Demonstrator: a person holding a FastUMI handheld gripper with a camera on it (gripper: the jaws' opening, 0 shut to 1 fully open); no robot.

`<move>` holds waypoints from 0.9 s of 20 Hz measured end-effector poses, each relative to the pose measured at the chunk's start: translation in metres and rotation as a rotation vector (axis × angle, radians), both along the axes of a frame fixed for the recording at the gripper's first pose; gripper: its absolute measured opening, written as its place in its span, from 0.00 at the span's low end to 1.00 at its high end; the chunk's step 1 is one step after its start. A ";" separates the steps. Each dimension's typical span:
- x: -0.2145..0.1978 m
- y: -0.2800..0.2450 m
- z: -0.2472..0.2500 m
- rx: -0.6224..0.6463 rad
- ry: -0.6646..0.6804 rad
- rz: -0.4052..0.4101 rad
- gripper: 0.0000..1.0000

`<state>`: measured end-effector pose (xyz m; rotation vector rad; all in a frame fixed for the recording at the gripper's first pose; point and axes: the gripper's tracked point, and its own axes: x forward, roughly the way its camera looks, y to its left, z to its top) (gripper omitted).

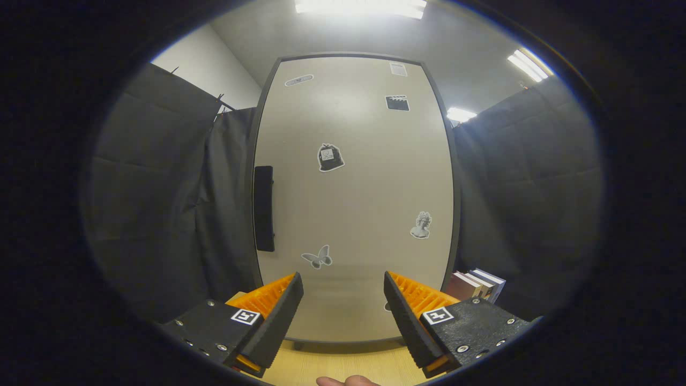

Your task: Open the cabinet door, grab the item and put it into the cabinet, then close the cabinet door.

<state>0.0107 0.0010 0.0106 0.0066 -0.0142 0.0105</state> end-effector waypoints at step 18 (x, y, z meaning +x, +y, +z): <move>0.086 0.106 0.033 -0.005 0.028 0.120 0.93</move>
